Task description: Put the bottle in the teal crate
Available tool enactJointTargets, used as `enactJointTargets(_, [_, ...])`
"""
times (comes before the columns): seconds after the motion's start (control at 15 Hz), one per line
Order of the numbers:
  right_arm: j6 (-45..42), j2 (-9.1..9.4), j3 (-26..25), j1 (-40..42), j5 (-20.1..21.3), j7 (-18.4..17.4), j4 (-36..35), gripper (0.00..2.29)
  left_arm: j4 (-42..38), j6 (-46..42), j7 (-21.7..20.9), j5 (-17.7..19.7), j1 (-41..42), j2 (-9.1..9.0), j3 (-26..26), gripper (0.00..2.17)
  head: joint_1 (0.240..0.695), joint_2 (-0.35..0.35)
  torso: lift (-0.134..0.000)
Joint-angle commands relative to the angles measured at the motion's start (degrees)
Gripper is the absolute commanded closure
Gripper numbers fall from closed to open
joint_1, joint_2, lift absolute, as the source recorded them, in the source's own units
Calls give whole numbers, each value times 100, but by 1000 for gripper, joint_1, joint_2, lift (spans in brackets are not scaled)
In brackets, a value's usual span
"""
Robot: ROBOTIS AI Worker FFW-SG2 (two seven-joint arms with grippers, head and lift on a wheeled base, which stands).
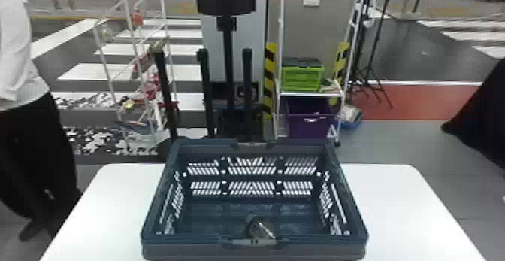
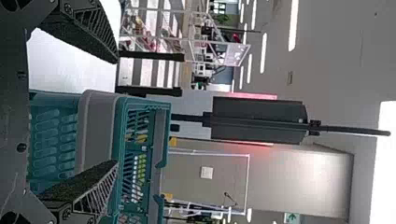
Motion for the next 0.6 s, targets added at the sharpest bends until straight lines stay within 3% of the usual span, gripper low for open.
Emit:
enactJointTargets(0.0, [6, -1, 0, -22, 0, 0, 21, 63, -1, 21, 0, 0, -9, 0, -9, 120, 499, 0, 0])
enactJointTargets(0.53, [76, -18, 0, -31, 0, 0, -5, 66, -10, 38, -9, 0, -18, 9, -9, 124, 499, 0, 0])
